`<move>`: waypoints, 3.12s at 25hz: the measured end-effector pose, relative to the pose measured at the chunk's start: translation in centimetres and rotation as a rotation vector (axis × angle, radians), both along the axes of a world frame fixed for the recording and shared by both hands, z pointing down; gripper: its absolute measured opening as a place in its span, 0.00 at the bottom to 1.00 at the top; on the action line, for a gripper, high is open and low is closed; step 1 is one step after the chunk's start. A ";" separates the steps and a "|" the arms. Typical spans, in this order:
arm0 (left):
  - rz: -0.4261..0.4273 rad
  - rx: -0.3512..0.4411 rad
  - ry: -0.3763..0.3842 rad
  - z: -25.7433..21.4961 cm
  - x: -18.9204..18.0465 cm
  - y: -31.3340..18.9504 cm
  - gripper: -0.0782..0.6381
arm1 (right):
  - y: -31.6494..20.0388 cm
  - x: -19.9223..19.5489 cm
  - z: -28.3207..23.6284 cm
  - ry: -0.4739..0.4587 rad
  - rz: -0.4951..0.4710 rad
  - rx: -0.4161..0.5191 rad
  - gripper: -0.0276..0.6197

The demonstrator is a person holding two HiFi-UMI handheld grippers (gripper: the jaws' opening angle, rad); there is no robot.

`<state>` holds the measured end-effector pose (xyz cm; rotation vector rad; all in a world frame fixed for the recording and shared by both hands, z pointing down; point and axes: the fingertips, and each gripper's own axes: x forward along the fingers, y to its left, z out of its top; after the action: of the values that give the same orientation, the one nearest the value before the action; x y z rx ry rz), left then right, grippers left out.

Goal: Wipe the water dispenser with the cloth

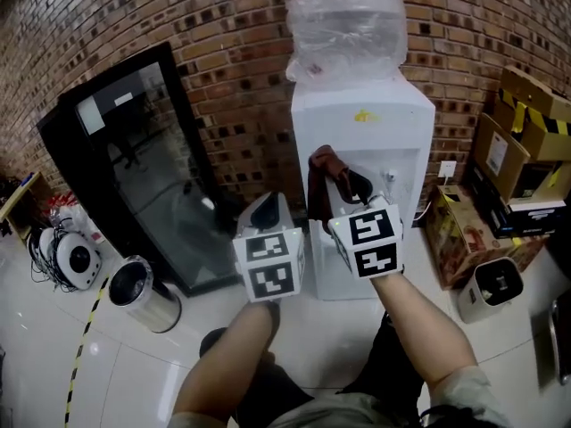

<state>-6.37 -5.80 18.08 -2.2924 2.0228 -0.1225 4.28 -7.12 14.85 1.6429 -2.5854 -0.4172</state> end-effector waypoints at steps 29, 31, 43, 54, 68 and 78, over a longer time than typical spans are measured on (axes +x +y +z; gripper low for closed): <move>0.091 -0.010 0.022 10.0 2.9 -5.4 0.11 | -8.0 -2.5 14.6 -0.017 0.011 -0.151 0.15; 0.098 -0.026 0.020 10.8 3.4 -5.4 0.11 | -8.5 -1.6 15.3 -0.035 0.032 -0.172 0.15; 0.149 -0.065 -0.057 13.7 7.9 -7.0 0.11 | -10.4 3.1 15.9 -0.101 0.084 -0.192 0.15; 0.218 -0.066 -0.055 14.1 12.0 -7.1 0.11 | -10.3 8.5 16.1 -0.176 0.185 -0.228 0.15; 0.349 -0.049 -0.034 13.8 18.4 -6.5 0.11 | -8.8 16.7 15.3 -0.162 0.352 -0.249 0.15; 0.404 -0.047 -0.013 13.8 21.9 -5.7 0.11 | -6.5 21.7 13.2 -0.178 0.421 -0.198 0.15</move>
<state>15.51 -11.47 31.87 -2.6632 1.5234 -0.1578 25.96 -13.59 28.07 2.1526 -2.2028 0.0096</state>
